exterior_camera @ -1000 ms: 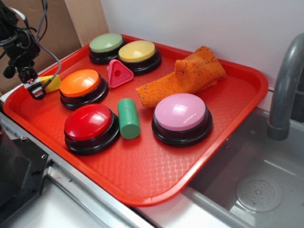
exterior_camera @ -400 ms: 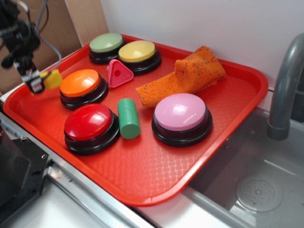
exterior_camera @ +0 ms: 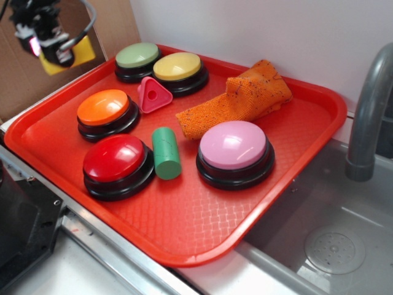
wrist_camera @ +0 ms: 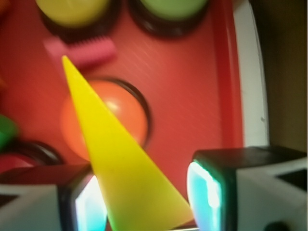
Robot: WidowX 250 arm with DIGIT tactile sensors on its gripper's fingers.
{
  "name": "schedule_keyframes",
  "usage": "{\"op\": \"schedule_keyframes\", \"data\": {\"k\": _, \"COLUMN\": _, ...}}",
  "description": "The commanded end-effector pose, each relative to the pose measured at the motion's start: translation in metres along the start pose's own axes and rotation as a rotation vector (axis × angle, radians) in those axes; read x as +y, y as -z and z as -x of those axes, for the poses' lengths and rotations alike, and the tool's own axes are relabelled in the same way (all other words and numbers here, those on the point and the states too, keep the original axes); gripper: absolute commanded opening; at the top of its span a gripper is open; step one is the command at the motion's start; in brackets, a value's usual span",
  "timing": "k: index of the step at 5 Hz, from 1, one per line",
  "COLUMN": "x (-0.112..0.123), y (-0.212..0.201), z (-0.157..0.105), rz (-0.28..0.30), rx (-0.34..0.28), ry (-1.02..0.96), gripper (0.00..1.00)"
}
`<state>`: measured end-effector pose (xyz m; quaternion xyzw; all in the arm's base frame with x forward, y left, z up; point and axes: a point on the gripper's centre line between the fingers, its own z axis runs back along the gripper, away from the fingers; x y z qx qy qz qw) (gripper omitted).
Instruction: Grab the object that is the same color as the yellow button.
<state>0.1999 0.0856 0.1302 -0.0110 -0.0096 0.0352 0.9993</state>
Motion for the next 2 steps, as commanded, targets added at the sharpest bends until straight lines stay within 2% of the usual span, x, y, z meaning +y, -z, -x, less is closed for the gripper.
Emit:
{"op": "schedule_keyframes", "data": {"k": 1, "x": -0.0485, "y": -0.0251, "z": -0.0420, "rz": -0.020, "rx": -0.096, "ry": -0.035, "gripper": 0.00}}
{"op": "schedule_keyframes", "data": {"k": 2, "x": -0.0527, "y": -0.0190, "z": -0.0413, "rz": -0.033, "rx": -0.058, "ry": -0.089, "gripper": 0.00}}
